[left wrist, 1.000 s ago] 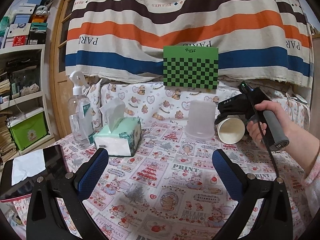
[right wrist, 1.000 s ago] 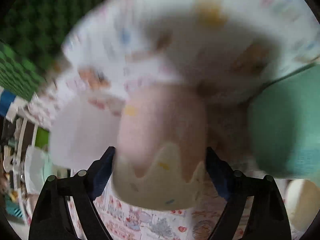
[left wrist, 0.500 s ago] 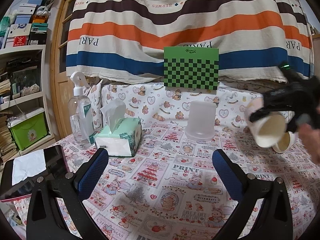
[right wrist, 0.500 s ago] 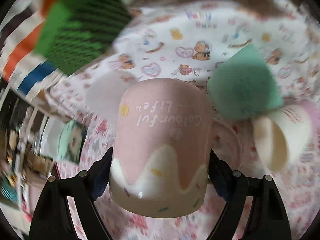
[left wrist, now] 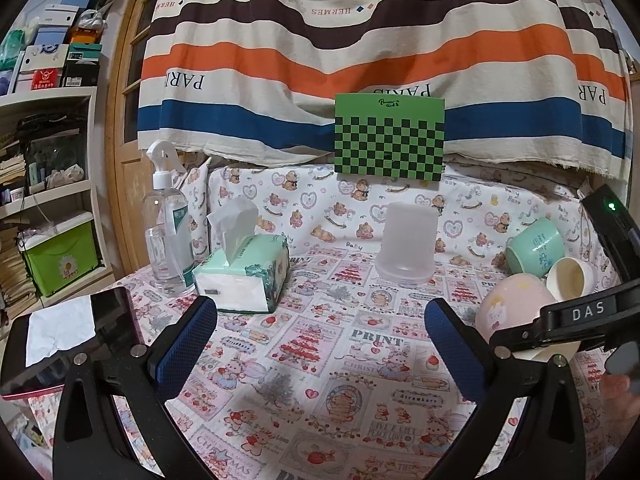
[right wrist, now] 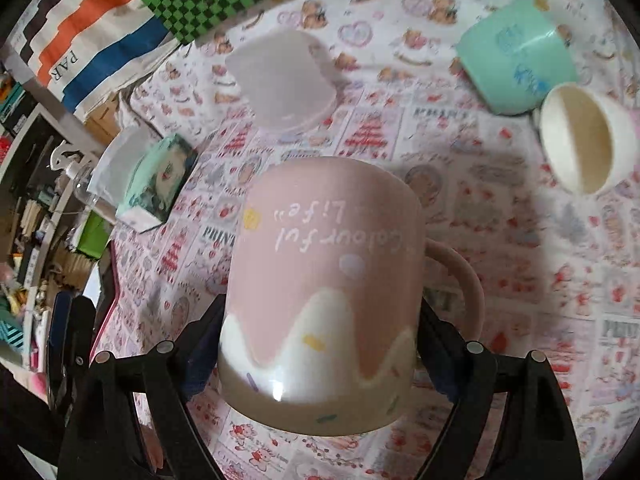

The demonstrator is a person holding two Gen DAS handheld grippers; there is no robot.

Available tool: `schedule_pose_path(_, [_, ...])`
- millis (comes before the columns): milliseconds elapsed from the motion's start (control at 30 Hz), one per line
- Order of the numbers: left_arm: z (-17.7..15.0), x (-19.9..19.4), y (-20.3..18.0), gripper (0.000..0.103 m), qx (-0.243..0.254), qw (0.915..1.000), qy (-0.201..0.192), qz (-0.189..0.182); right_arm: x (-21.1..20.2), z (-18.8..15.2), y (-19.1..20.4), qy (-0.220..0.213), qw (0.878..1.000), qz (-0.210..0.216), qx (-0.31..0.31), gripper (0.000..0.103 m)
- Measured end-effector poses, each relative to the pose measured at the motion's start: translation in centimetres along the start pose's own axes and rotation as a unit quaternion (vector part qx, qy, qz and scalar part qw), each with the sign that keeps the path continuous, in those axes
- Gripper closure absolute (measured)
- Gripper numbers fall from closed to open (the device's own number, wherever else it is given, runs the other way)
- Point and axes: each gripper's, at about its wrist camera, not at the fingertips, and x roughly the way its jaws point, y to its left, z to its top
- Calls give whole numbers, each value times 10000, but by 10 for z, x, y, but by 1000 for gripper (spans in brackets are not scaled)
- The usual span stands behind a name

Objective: Flip cup upside down

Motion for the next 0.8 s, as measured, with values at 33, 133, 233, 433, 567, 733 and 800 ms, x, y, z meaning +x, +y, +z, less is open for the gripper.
schedule_pose_path(33, [0,0,0,0,-2,10000,-3,3,-1,-3,-2,-83,9999,87,33,14])
schedule_pose_path(133, [0,0,0,0,-1,10000,-1,4,-5,-8,-5,-78,9992,352,-145,14])
schedule_pose_path(233, [0,0,0,0,-1,10000,2,4,-26,-12,-11,-447,9967,579,-352,13])
schedule_pose_path(433, [-1,2,1,0,-22,10000,27,23,-84,-20,-25,-1792,9790,458,-853,1])
schedule_pose_path(567, [-2,3,2,0,-35,10000,62,-20,-115,-29,-41,-2775,9518,-207,-1291,0])
schedule_pose_path(733, [-2,12,-1,0,62,9991,417,27,-127,-32,-59,-3246,9303,-851,-1482,0])
schedule_pose_path(800, [0,21,1,0,-176,9961,853,-160,-129,-31,-63,-3301,9284,-935,-1424,0])
